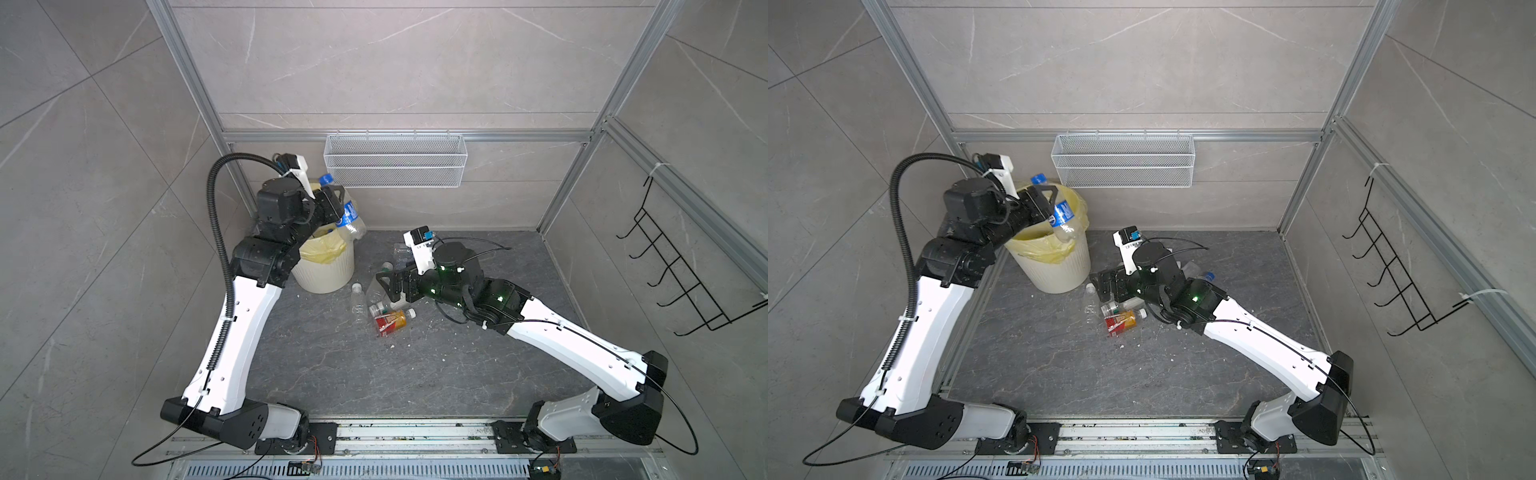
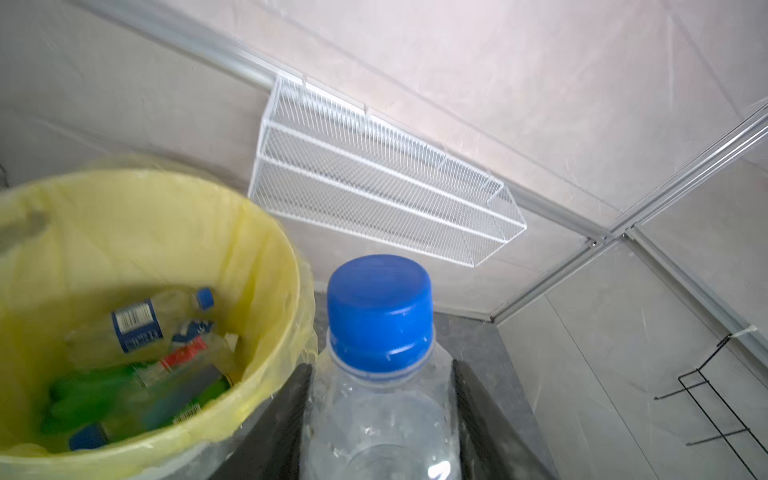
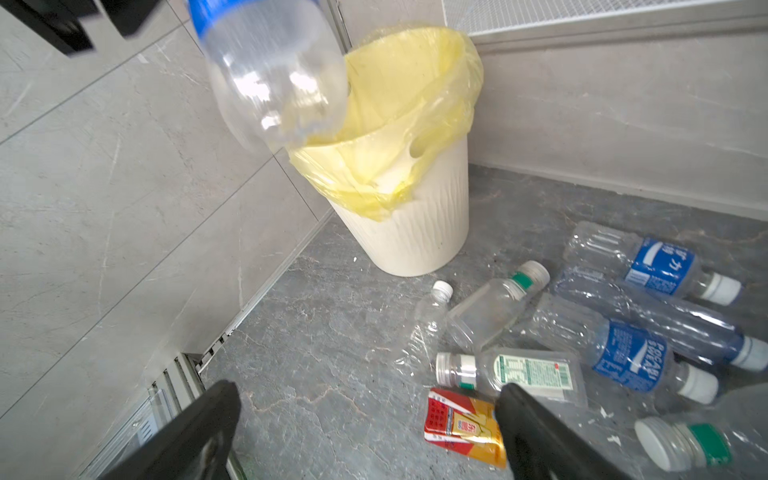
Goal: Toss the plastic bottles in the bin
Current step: 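Carry the bottle over the bin with the left gripper while the right gripper opens, then open the left gripper over the bin to drop the blue-labelled bottle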
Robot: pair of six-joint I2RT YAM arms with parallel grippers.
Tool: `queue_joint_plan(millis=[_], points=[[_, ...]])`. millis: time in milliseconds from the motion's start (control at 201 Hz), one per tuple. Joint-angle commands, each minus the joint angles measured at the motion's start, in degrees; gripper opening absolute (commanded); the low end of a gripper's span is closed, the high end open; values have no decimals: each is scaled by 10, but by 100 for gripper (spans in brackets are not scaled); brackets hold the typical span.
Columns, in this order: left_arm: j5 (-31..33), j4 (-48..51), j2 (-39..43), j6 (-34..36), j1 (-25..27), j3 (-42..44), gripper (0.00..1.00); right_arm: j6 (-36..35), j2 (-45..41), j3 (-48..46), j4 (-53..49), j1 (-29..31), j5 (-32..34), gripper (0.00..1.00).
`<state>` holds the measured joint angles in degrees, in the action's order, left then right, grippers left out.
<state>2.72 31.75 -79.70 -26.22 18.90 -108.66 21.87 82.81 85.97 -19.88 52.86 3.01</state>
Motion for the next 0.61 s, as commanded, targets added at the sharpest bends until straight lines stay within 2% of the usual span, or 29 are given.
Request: queue_joint_plan(millis=[0,115,194,289,353,408,443,513,602], points=[[51,16,10,77,-3,-51,49,-15,10,28,-12,6,7,100],[66,14,-1,103,-13,-69,49,-16,14,27,-14,6,8,100],[58,15,-26,102,-48,-71,49,-14,17,22,-15,6,7,100],[2,44,-92,54,-123,-96,49,-8,15,13,-14,6,3,100],[-44,104,-156,12,-165,-164,49,-4,10,3,-16,7,-2,100],[-79,145,-196,7,-181,-213,61,-2,4,-6,-16,8,-5,100],[-84,156,-207,14,-180,-231,75,-1,-1,-13,-18,8,-4,100],[-104,123,-193,3,-180,-201,99,1,-13,-30,-18,8,2,100],[-119,69,-155,-10,-179,-134,100,3,-20,-45,-18,8,9,100]])
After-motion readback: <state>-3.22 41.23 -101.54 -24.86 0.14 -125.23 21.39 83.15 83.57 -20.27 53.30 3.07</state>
